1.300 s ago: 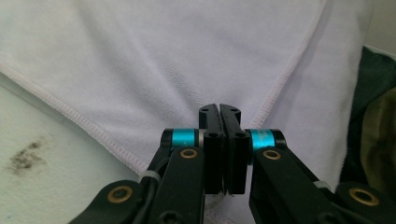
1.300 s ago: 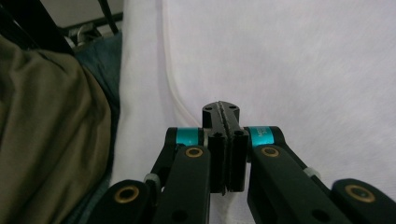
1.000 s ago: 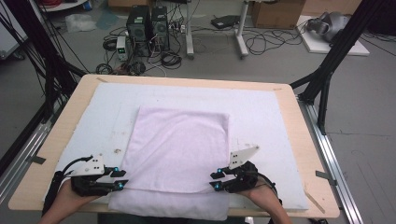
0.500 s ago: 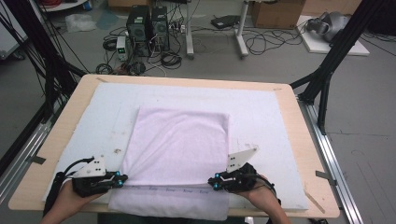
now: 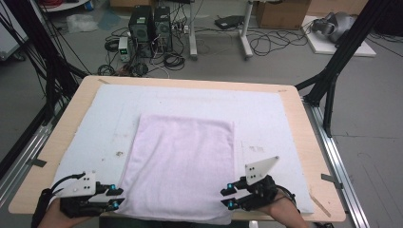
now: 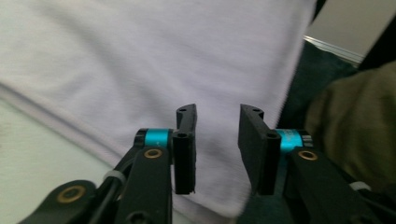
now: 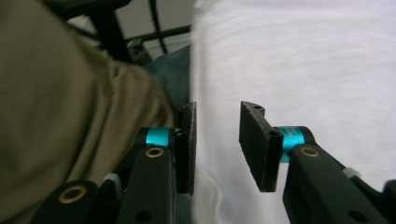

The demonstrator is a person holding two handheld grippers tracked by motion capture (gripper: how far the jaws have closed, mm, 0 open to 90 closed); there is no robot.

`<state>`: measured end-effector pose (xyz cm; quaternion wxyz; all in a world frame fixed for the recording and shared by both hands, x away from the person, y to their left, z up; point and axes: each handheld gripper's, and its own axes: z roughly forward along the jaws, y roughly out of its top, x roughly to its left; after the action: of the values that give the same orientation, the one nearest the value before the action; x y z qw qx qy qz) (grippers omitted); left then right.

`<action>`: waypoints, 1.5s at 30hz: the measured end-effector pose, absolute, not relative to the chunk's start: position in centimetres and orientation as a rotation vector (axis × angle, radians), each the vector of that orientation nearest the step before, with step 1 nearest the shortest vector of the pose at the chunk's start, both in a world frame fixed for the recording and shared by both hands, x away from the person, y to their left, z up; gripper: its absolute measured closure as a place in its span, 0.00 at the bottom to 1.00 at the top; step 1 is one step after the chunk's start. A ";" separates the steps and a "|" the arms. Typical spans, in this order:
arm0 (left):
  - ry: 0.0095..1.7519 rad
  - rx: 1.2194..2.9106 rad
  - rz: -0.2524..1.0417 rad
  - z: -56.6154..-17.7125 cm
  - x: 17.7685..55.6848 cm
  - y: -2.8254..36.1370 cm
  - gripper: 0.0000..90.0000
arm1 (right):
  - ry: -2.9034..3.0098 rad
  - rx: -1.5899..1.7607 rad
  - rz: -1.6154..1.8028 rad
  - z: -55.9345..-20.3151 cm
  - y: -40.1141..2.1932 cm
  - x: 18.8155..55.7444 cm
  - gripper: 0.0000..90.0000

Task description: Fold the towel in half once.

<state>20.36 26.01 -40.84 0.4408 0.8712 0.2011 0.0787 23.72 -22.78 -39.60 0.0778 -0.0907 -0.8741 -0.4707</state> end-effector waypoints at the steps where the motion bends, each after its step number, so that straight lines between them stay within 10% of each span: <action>1: 0.505 2.160 0.205 -40.8 20.7 26.0 0.71 | -2.628 -0.319 -1.416 -39.7 -22.8 24.4 0.73; 32: 0.951 2.044 0.370 -41.0 43.9 23.8 0.61 | -2.848 -1.026 -1.375 -40.6 -25.2 44.9 0.55; 40: 1.124 2.072 0.348 -42.9 46.8 22.9 0.42 | -2.835 -1.106 -1.278 -43.2 -24.9 46.4 0.51; 42: 1.129 2.107 0.310 -43.7 47.0 22.7 0.47 | -2.819 -1.086 -1.265 -43.6 -24.7 46.5 0.62; 45: 1.072 2.120 0.323 -43.5 46.9 22.5 0.92 | -2.820 -0.989 -1.208 -44.0 -23.9 46.6 0.94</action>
<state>46.88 22.49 -43.51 0.3638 0.8237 0.4165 0.1254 46.56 -23.91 -43.95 -0.0407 -0.3066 -0.8742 -0.3743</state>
